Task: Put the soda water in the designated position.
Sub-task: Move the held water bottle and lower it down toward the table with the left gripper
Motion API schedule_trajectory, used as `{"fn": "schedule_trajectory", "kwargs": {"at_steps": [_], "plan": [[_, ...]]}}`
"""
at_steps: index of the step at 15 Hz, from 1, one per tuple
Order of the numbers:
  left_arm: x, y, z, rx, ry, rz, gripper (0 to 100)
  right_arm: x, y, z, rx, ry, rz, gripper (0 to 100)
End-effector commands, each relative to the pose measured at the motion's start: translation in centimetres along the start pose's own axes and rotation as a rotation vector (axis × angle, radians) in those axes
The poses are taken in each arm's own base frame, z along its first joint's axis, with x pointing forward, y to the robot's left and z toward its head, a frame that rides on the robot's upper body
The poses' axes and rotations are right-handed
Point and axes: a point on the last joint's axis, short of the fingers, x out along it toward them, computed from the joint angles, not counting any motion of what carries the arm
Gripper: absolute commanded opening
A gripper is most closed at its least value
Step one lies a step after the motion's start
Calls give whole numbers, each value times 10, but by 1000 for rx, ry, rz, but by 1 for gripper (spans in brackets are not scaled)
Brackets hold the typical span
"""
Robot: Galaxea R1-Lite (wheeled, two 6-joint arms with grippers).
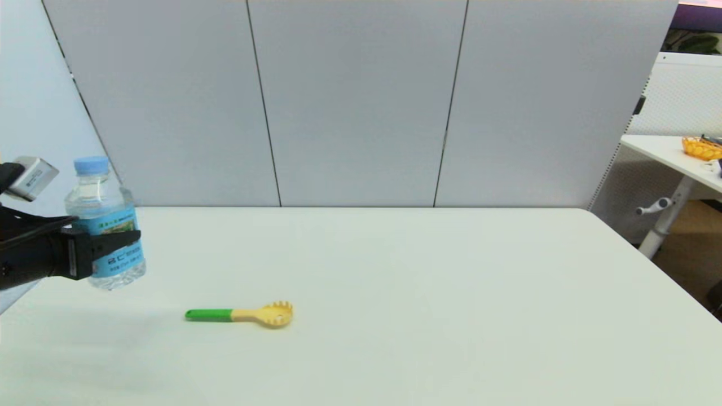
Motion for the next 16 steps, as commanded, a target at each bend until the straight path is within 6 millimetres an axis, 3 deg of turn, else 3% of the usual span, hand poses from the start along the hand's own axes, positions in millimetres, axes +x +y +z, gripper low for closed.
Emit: {"fn": "schedule_trajectory", "kwargs": {"at_steps": [1, 9, 16], "plan": [[-2, -6, -31, -26, 33, 0, 0, 0, 0, 0, 0, 1, 0, 100], [11, -1, -84, -47, 39, 35, 0, 0, 0, 0, 0, 1, 0, 100], [20, 8, -88, -36, 6, 54, 0, 0, 0, 0, 0, 1, 2, 100]]}}
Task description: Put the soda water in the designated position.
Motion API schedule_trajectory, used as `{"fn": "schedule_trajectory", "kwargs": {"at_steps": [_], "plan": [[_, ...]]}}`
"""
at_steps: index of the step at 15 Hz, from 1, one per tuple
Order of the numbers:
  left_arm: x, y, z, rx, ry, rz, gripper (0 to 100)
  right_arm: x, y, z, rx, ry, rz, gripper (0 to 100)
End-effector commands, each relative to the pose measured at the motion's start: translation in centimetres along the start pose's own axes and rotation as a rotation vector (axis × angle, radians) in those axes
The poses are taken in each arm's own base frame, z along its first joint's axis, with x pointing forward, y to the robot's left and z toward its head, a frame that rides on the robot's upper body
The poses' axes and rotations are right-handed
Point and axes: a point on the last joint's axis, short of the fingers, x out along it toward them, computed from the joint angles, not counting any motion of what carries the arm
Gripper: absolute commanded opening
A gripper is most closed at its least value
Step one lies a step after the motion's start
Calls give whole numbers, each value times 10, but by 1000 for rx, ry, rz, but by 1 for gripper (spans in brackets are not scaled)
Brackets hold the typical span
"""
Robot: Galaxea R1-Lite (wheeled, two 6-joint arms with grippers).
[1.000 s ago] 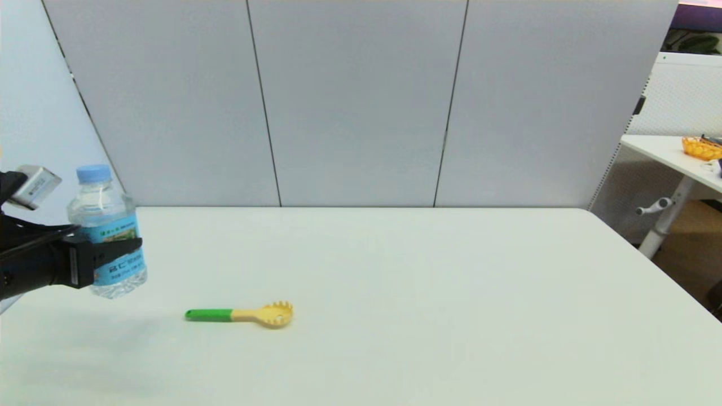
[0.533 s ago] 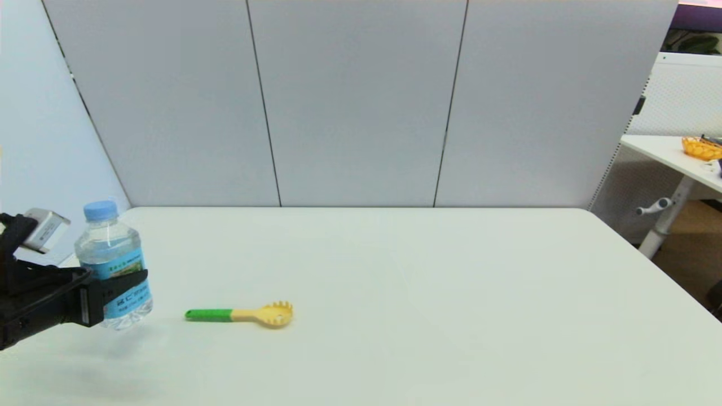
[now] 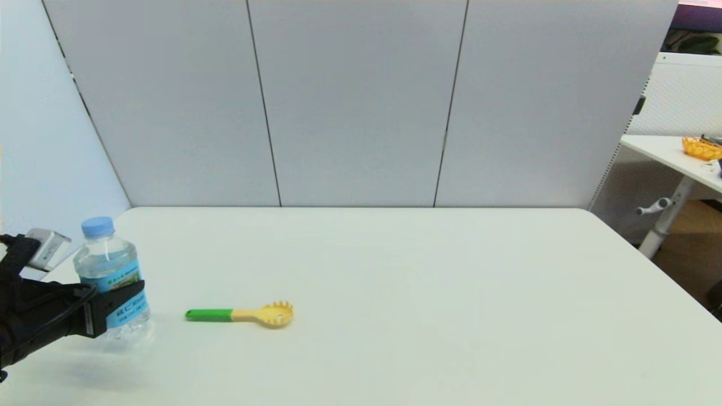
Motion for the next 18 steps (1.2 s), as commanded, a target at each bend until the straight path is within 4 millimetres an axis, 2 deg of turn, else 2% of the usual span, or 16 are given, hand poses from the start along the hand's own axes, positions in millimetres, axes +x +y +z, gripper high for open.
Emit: {"fn": "schedule_trajectory", "kwargs": {"at_steps": [1, 5, 6, 11, 13, 16, 18], "plan": [[8, 4, -5, -13, 14, -7, 0, 0, 0, 0, 0, 1, 1, 100], [9, 5, -3, -19, 9, -11, 0, 0, 0, 0, 0, 1, 0, 100], [9, 5, -2, -19, 5, -10, 100, 0, 0, 0, 0, 1, 1, 100], [8, 5, 1, -13, -14, -5, 100, 0, 0, 0, 0, 1, 1, 100], [1, 2, 7, -30, -46, -5, 100, 0, 0, 0, 0, 1, 0, 100], [-20, -8, 23, -64, -135, 1, 100, 0, 0, 0, 0, 1, 1, 100], [-46, -20, 36, -97, -198, 7, 100, 0, 0, 0, 0, 1, 0, 100]]}}
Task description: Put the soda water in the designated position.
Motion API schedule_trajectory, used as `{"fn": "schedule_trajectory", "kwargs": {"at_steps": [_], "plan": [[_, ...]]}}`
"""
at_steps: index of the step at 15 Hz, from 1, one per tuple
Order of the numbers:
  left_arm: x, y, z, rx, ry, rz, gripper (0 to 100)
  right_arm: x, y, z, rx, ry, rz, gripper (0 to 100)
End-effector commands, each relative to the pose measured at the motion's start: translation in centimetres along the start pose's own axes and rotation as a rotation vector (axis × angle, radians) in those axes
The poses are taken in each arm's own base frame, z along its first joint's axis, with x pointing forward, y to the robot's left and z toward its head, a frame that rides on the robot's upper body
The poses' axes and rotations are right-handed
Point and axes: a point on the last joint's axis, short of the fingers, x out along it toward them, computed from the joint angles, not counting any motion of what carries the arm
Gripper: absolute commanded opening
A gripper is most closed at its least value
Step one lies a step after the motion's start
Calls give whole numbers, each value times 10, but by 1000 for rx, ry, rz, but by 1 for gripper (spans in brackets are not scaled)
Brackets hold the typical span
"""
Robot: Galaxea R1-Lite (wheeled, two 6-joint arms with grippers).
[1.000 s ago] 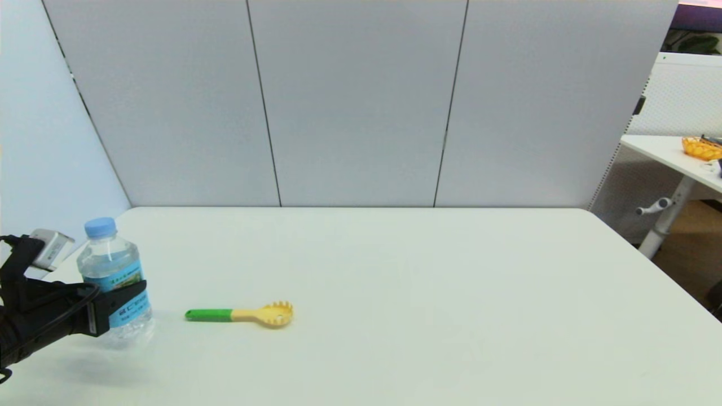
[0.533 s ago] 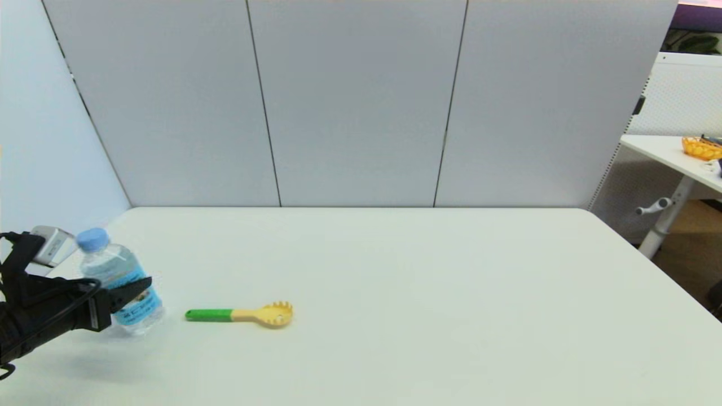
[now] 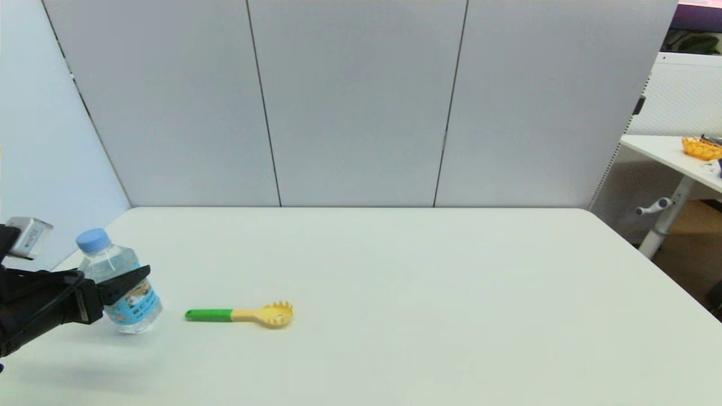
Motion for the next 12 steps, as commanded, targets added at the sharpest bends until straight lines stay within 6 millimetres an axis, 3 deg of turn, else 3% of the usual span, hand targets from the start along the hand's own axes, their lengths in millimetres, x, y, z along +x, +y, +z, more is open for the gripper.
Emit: {"fn": "schedule_trajectory", "kwargs": {"at_steps": [1, 7, 9, 12], "plan": [[-48, -26, 32, -18, -135, 7, 100, 0, 0, 0, 0, 1, 2, 100], [-127, -75, 78, 33, -183, -49, 100, 0, 0, 0, 0, 1, 2, 100], [-146, -85, 71, 42, -206, -37, 100, 0, 0, 0, 0, 1, 1, 100], [-155, -92, 52, 87, -214, 70, 100, 0, 0, 0, 0, 1, 1, 100]]}}
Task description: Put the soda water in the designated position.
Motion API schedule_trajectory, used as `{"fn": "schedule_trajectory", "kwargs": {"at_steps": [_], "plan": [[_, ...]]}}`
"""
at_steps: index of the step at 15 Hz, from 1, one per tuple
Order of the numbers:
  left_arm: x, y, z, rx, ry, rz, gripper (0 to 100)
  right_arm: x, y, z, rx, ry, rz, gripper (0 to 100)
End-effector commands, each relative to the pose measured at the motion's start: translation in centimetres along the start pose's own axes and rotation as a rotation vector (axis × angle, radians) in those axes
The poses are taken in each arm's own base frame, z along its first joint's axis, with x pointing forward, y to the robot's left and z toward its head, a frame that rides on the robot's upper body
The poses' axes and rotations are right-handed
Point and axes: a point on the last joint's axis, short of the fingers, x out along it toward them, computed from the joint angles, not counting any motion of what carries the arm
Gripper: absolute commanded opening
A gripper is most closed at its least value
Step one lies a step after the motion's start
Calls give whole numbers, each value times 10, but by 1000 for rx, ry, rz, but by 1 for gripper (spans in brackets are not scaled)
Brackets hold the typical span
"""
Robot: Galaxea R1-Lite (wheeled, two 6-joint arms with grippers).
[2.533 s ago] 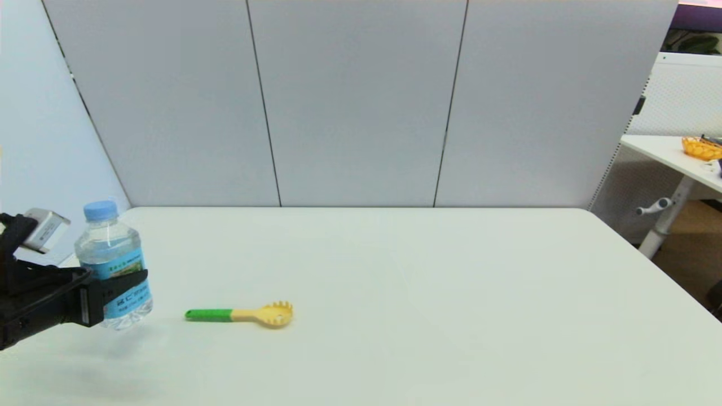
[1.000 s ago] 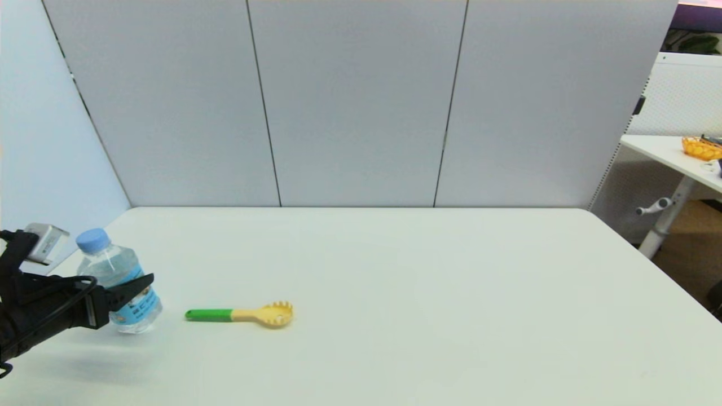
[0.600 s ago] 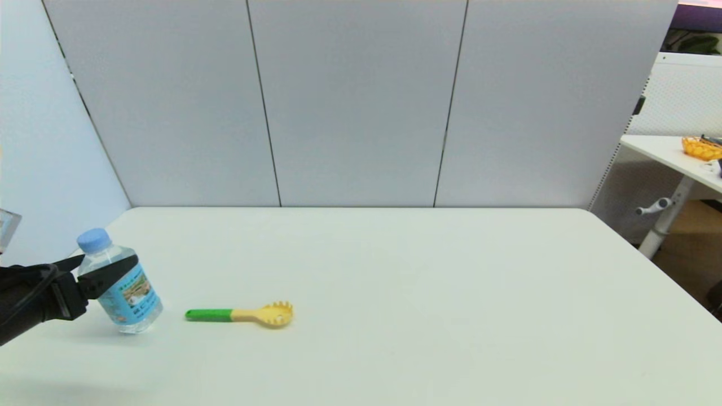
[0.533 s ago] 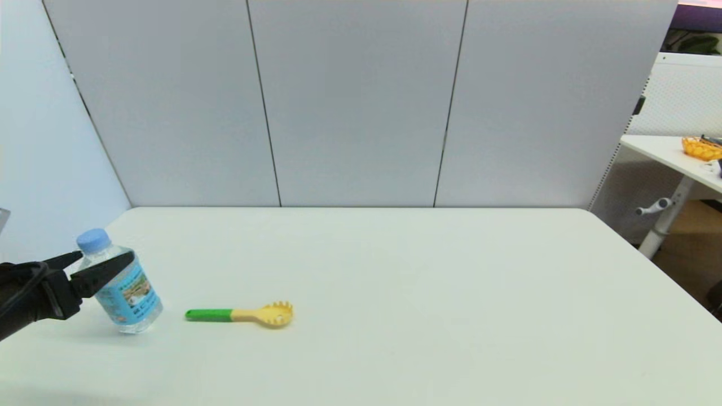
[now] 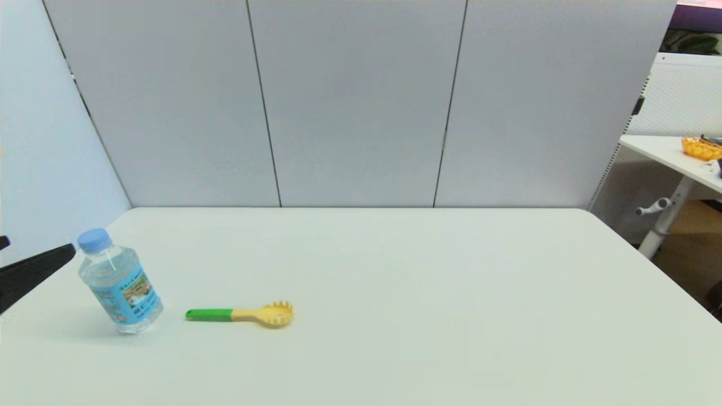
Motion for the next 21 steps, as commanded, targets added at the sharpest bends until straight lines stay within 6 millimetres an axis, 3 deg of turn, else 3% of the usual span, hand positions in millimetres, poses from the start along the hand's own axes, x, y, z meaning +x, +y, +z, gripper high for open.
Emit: {"fn": "schedule_trajectory", "kwargs": {"at_steps": [1, 7, 11, 13, 21], "plan": [[-35, -19, -23, 99, -66, 148, 100, 0, 0, 0, 0, 1, 1, 100], [-65, -21, -125, 131, -76, 245, 100, 0, 0, 0, 0, 1, 0, 100], [-68, -23, -165, 134, -123, 219, 100, 0, 0, 0, 0, 1, 0, 100], [-71, -23, -176, 134, -155, 223, 100, 0, 0, 0, 0, 1, 1, 100], [-72, -23, -176, 128, -162, 224, 100, 0, 0, 0, 0, 1, 1, 100]]}}
